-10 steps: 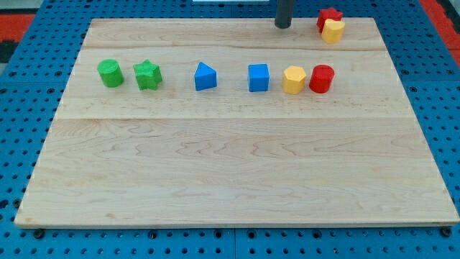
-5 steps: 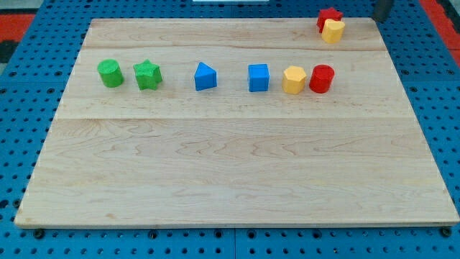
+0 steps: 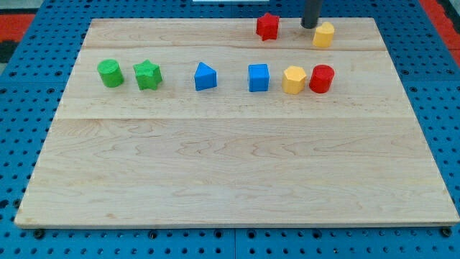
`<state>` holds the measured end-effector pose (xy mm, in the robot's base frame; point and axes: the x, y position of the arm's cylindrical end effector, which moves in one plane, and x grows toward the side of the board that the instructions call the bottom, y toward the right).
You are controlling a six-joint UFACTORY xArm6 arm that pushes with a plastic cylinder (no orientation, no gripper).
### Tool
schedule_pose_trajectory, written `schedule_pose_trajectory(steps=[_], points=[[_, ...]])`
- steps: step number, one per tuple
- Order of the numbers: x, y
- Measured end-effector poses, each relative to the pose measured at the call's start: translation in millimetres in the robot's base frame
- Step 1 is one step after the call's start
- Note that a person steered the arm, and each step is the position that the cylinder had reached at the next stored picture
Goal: Separate the yellow heart from the red star
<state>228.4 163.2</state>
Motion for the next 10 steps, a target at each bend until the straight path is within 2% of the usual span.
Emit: schedule_pose_trajectory(steps=[1, 2, 3, 5, 6, 8, 9, 10], points=[[36.0, 10.5], [18.0, -8.0], [8.6, 4.8], [59.5, 21.0], [66.3, 18.7], [24.4, 36.1], [64.2, 36.1], [83.7, 39.9]])
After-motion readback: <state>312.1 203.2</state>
